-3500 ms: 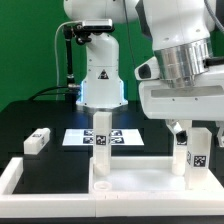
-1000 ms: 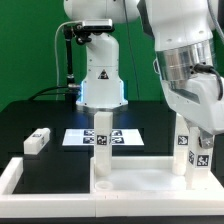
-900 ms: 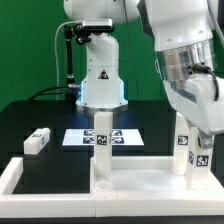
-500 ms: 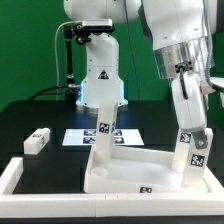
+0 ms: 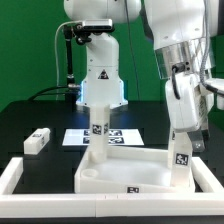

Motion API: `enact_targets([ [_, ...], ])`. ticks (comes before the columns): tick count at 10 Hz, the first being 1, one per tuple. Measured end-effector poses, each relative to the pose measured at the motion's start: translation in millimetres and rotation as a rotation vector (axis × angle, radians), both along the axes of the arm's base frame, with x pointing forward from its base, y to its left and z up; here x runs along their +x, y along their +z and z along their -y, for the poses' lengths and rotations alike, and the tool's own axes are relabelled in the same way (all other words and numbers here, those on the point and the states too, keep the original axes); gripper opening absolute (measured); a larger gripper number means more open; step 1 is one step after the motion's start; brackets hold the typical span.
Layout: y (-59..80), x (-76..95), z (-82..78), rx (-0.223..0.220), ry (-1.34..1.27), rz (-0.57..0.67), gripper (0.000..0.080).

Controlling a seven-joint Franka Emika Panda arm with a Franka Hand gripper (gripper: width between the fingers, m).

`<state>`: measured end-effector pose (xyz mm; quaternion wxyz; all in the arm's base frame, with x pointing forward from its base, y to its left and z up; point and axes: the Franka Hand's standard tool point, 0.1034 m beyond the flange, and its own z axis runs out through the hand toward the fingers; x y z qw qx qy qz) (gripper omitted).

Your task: Assemble desk

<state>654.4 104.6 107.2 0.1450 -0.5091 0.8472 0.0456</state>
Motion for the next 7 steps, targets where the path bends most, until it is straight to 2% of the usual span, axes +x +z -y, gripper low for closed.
enact_targets([
  [1,-0.1,-0.1,-0.2,-0.001,0.008,0.002,0.0525],
  [2,-0.2,-0.1,-0.5,-0.003,0.016,0.003,0.0629],
  [4,1.2,0.3,-0.2,-0.007,0.036,0.010,0.0648],
  [5,17.1,2.8,10.8,-0.018,0.105,0.055,0.0648],
  [6,46.4,-2.3,29.1,-0.015,0.123,0.100,0.0649],
  [7,61.0,-3.4,36.9,-0.007,0.124,0.104,0.0649],
])
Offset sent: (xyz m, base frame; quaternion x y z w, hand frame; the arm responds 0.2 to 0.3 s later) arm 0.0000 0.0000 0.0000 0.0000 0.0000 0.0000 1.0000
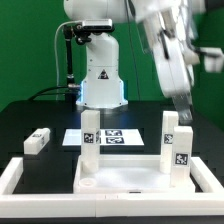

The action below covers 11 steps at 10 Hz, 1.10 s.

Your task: Assemble desk

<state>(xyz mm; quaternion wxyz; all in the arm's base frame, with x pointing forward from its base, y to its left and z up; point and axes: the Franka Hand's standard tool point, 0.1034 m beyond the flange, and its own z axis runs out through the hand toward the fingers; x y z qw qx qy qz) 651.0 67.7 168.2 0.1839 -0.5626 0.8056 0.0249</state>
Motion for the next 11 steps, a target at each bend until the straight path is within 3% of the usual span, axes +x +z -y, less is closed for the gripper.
enact_targets([
  [2,-7.0,-1.1,-3.4,-0.003,0.005,-0.006,0.0649],
  [6,-7.4,-1.4,-2.5,-0.010,0.024,-0.001,0.0649],
  [7,-5.2,-5.9,5.9,-0.032,0.097,0.021,0.0649],
  [9,7.2,-33.6,35.6,-0.066,0.229,0.072,0.0649],
  [10,16.3,-48.9,53.1,-0.120,0.397,0.124,0.0649],
  [11,16.7,-54.8,55.8,-0.136,0.434,0.133,0.0649],
])
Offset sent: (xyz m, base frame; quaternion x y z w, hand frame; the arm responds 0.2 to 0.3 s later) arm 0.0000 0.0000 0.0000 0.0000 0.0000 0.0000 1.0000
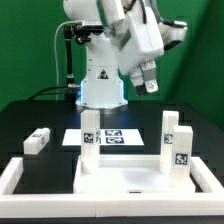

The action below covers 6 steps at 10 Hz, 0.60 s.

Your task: Assemble desk

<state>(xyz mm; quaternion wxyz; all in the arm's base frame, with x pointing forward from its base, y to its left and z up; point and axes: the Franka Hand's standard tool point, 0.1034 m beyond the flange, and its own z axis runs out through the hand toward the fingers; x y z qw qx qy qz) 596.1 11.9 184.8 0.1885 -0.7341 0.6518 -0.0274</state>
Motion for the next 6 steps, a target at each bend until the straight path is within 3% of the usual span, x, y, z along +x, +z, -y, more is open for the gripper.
enact_targets([
  [2,-1.5,0.8,-0.5,-0.068,0.216,0.053,0.0649],
  [3,-1.5,0.7,-0.6,-0.072,0.230,0.057,0.0649],
  [5,-1.9,-1.2,2.4,-0.132,0.425,0.107,0.0649],
  [6,-1.8,-10.4,17.4,-0.174,0.554,0.142,0.0649],
])
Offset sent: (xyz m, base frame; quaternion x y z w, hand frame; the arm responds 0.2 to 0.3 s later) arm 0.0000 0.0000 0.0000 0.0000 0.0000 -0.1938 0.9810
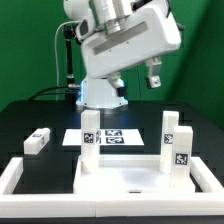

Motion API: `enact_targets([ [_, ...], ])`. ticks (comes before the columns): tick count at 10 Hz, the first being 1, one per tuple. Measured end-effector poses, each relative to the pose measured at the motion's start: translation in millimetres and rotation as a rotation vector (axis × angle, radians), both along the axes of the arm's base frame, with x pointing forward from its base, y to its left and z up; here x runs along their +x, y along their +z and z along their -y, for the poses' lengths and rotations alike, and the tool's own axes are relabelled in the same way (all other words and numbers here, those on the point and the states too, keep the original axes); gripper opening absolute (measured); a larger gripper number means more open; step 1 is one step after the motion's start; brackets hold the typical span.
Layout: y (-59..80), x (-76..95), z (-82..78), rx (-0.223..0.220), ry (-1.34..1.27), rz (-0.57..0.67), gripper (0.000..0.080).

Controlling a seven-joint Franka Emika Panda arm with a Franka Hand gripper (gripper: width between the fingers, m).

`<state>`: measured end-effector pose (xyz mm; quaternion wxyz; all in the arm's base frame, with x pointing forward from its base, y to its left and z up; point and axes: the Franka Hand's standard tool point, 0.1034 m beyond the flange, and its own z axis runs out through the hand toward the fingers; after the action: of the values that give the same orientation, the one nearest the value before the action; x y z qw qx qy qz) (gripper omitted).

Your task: Assemble desk

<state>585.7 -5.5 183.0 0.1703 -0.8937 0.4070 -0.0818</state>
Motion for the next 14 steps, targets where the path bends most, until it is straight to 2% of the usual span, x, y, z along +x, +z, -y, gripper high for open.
enact_targets([
  [2,1.2,-25.8,39.7,-0.076,0.222,0.048,0.0649],
  [3,-1.3,-36.5,63.0,-0.099,0.324,0.060,0.0649],
  [4,-2.2,-41.6,76.5,-0.098,0.356,0.055,0.0649],
  [5,1.5,-39.4,79.9,-0.119,0.418,0.079,0.0649],
  [9,-4.2,-42.1,83.7,-0.190,0.669,0.136,0.0649],
  [11,-34.3,-62.9,116.4,-0.243,0.878,0.143,0.0649],
  [12,-50.2,-77.5,133.7,-0.250,0.939,0.133,0.0649],
  [14,-62.8,-92.3,159.3,-0.223,0.935,0.105,0.0649],
])
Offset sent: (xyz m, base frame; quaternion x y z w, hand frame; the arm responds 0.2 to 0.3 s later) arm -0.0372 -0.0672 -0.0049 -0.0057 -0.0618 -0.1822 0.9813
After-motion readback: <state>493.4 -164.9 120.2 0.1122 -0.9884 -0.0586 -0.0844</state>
